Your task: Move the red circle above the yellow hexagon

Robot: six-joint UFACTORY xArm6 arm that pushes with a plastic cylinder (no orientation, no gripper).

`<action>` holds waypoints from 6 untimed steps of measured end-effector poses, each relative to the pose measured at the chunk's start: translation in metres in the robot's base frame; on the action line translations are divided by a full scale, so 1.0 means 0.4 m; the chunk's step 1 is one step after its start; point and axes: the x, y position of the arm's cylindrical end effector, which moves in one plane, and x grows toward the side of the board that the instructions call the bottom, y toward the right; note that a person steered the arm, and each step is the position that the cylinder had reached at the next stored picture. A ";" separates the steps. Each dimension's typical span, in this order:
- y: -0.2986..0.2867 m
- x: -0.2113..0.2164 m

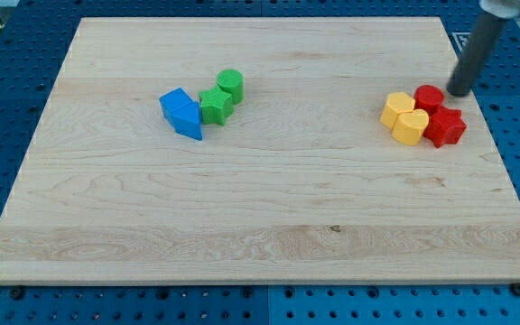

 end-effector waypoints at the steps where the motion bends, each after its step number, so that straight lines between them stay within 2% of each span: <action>1: -0.059 0.050; 2: -0.213 0.059; 3: -0.227 0.063; 5: -0.052 0.035; 6: -0.101 -0.052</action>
